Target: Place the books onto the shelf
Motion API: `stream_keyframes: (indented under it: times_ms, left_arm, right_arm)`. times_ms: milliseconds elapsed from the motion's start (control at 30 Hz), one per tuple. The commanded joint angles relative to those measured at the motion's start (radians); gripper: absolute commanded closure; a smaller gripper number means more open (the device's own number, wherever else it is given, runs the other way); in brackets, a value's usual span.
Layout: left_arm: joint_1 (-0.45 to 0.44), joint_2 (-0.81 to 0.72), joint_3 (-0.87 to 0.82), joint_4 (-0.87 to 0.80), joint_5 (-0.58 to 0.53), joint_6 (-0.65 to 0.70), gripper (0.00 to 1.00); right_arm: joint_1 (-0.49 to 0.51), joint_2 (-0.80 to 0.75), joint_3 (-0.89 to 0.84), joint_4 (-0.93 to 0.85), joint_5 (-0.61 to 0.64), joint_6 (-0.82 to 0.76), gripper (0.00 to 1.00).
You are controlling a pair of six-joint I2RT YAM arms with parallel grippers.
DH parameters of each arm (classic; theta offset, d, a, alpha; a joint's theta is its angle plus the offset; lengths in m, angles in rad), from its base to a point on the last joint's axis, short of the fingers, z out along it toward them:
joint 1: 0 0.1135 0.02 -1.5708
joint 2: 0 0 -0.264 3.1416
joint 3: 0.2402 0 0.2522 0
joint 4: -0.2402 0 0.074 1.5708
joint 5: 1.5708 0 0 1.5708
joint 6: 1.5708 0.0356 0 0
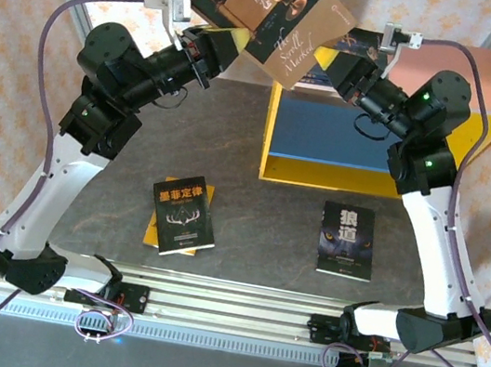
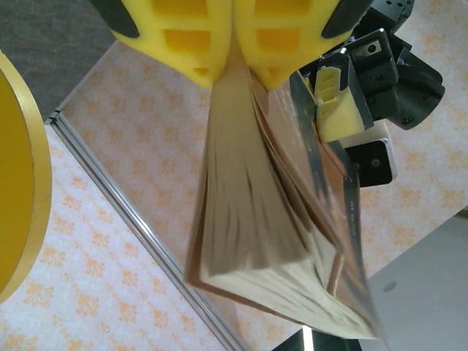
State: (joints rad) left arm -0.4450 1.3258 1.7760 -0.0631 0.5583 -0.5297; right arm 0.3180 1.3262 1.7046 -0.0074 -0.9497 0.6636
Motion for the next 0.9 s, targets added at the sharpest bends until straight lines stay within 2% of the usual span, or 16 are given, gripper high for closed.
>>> stream_keyframes:
  times_ms: [0,100,267,333,667,867]
  left_arm:
    - [0.013,-0.020,-0.037,0.158,-0.039,-0.049,0.94]
    - [0.013,-0.027,-0.079,0.255,-0.046,-0.114,0.98]
    - [0.014,-0.033,-0.134,0.405,-0.081,-0.206,1.00]
    - [0.013,-0.034,-0.143,0.444,-0.094,-0.233,1.00]
    - [0.013,-0.012,-0.147,0.554,-0.110,-0.326,1.00]
    - [0.012,0.006,-0.148,0.599,-0.110,-0.365,1.00]
  right_arm:
    - [0.001,-0.060,-0.008,0.079,0.016,0.005,1.00]
    - [0.016,-0.066,-0.017,0.085,0.043,0.009,0.94]
    - [0.046,-0.075,-0.041,0.104,0.099,0.009,0.70]
    - [0.054,-0.074,-0.046,0.106,0.110,0.005,0.65]
    - [0.082,-0.062,-0.048,0.101,0.141,-0.011,0.32]
    - [0.090,-0.041,-0.032,0.099,0.140,-0.005,0.19]
